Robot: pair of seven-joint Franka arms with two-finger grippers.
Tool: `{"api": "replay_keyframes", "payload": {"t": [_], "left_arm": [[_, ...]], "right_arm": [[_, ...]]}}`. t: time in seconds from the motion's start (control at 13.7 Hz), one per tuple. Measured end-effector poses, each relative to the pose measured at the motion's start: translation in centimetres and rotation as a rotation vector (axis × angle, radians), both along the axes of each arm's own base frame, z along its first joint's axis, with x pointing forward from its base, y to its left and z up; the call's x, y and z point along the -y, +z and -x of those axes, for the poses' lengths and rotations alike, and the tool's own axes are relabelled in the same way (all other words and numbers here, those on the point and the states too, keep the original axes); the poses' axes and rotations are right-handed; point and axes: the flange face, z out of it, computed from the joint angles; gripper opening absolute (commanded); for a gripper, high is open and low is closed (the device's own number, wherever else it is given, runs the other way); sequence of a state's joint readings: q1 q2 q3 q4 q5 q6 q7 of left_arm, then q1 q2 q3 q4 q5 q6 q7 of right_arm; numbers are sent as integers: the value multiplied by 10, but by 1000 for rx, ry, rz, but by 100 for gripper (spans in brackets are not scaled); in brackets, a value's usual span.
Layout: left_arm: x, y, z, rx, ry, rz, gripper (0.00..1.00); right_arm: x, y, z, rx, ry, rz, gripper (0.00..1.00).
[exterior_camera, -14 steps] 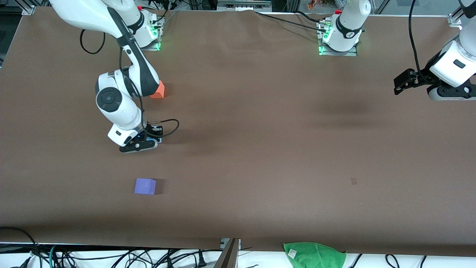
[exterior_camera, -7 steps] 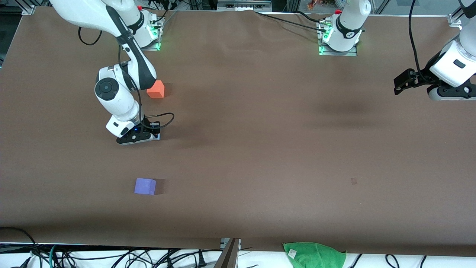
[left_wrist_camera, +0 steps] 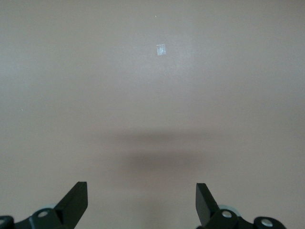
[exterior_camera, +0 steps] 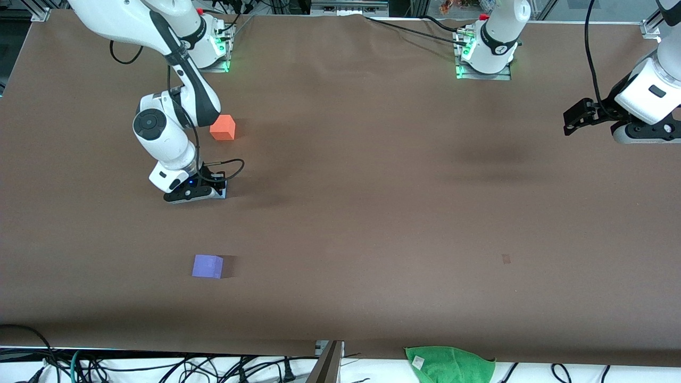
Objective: Place blue block between orange and purple blocks
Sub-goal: 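Carry the blue cube with the right gripper between the orange and purple cubes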
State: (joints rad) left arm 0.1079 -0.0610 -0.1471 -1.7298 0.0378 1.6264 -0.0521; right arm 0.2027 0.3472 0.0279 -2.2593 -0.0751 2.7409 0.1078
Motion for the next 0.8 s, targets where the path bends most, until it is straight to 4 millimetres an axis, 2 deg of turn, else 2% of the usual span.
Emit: {"api": "replay_keyframes", "payload": {"t": [0.07,0.15,0.51,0.8], "left_arm": [[0,0,0,0,0,0,100],[0,0,0,-1,0,0,100],[0,0,0,-1,0,0,100],[0,0,0,-1,0,0,100]], "right_arm": [[1,-1,0,0,0,0,67],[2,-1,0,1,0,0,97],[1,2,-1,14,2,-4,99],[-1,21,-9,53,3,-12,99]]}}
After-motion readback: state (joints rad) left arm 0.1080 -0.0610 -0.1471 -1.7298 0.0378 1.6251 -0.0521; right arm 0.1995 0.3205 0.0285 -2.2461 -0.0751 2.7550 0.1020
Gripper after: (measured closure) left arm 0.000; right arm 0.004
